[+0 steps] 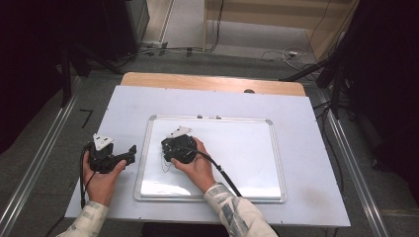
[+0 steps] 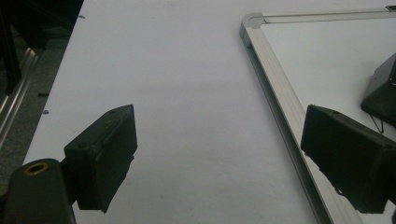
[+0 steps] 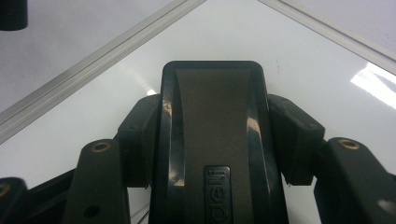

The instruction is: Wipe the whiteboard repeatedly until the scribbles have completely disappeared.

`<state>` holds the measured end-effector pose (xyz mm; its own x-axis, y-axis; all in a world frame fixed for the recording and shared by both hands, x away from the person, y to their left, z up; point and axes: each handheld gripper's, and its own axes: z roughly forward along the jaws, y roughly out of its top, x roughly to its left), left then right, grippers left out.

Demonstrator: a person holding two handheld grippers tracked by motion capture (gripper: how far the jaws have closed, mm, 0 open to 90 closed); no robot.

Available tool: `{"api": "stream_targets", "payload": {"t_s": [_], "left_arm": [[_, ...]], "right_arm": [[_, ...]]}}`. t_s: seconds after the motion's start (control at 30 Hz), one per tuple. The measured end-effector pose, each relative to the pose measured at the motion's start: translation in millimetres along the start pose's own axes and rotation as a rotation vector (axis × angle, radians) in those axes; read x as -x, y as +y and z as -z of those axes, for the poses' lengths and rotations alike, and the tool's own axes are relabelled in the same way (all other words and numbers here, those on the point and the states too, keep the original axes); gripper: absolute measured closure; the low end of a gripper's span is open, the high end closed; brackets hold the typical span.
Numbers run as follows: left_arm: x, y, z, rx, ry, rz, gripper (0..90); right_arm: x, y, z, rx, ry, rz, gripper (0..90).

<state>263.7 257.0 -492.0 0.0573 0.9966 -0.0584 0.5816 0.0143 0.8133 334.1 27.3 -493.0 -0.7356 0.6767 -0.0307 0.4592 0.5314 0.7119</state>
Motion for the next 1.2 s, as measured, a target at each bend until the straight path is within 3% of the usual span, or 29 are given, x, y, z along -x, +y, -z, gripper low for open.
{"api": "stream_targets", "payload": {"t_s": [1.2], "left_arm": [[-0.3, 0.1, 0.7, 0.005, 0.002, 0.004, 11.3]], "right_arm": [[-28.9, -14.0, 13.1, 0.003, 0.047, 0.051, 38.9]]}}
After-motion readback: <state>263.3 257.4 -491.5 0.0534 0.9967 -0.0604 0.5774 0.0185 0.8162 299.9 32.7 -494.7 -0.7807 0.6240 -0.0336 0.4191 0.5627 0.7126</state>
